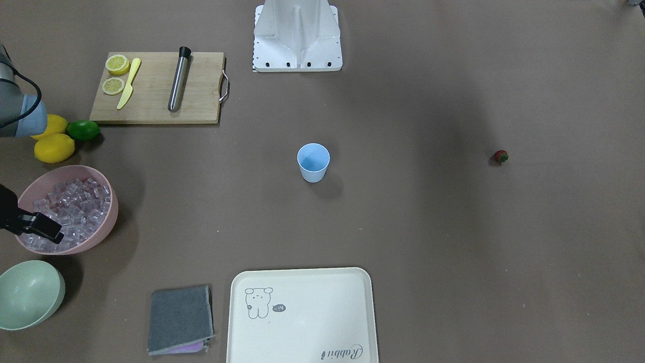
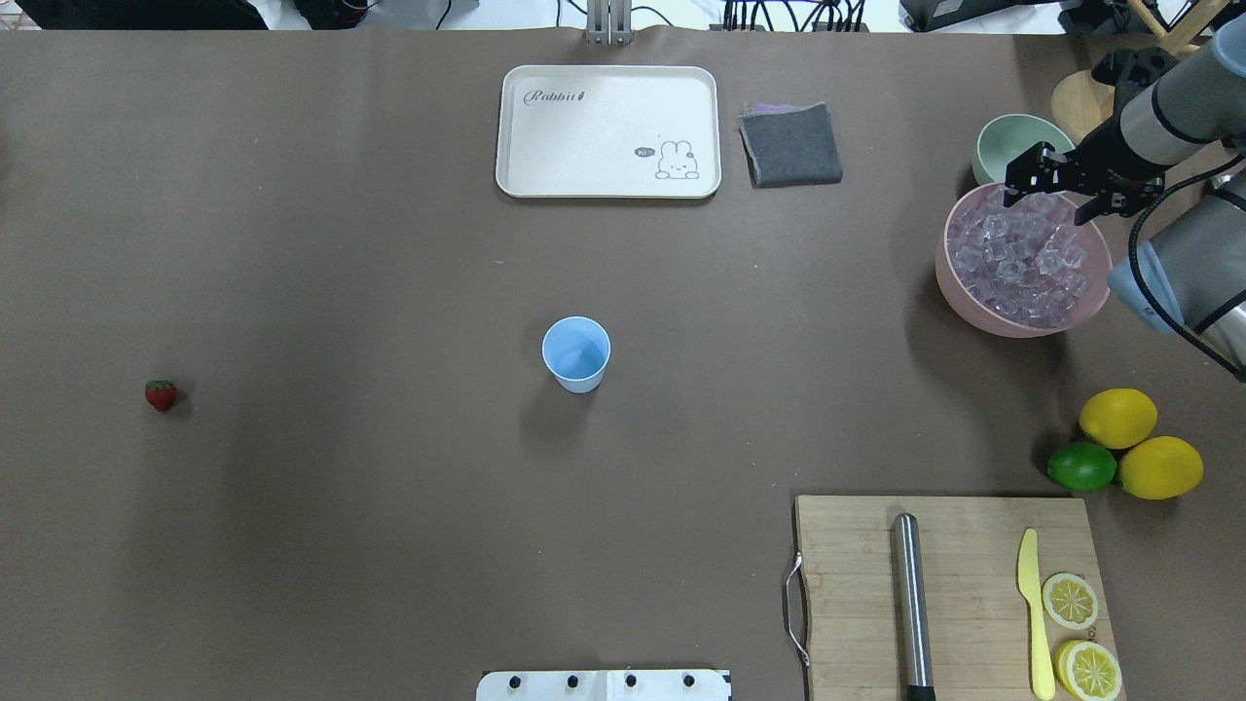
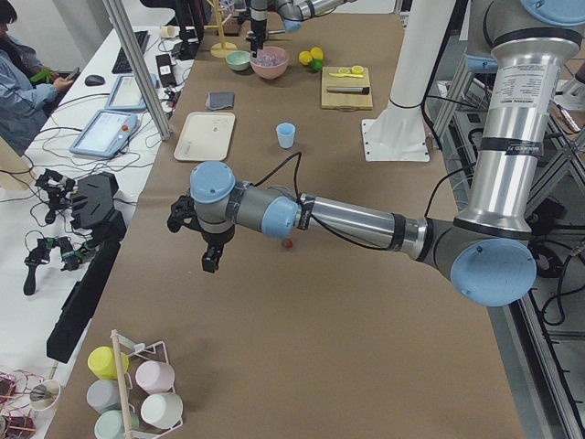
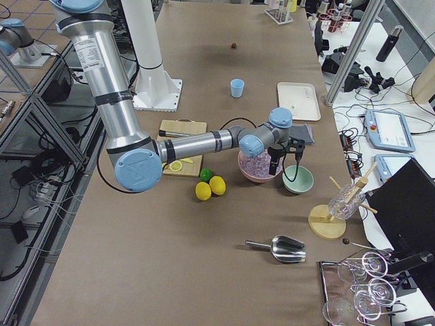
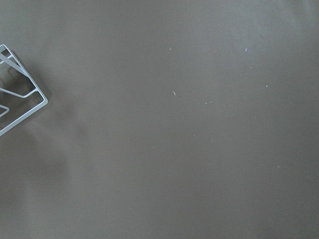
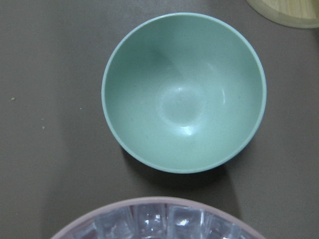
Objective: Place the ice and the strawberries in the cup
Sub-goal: 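Lower the right gripper into the pink bowl and grasp an ice cube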
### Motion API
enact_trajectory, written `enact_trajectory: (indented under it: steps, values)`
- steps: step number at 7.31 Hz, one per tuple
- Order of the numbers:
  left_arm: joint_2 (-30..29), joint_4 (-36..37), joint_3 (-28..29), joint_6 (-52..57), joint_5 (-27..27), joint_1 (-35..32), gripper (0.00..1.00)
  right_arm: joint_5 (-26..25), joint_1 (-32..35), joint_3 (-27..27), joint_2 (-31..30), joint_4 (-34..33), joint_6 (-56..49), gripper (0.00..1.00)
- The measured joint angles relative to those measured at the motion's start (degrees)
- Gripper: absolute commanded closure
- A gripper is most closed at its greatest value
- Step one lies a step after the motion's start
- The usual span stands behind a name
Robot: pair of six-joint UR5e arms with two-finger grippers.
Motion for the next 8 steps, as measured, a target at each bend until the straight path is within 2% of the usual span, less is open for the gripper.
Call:
enact_trajectory:
  steps: [1, 4, 8]
  values:
    - [-0.1, 0.0, 0.0, 0.0, 0.0, 0.0, 0.02, 0.0, 0.0, 0.1, 0.0, 0.0, 0.1, 0.48]
    - [-0.2, 0.0, 0.0, 0.2, 0.1, 0.0, 0.02, -0.1, 0.0, 0.4, 0.0, 0.1, 0.2, 0.71]
    - [-0.1, -0.1, 0.4, 0.3, 0.3, 0.2, 0.02, -0.1, 0.0, 1.1, 0.3, 0.0, 0.3, 0.8]
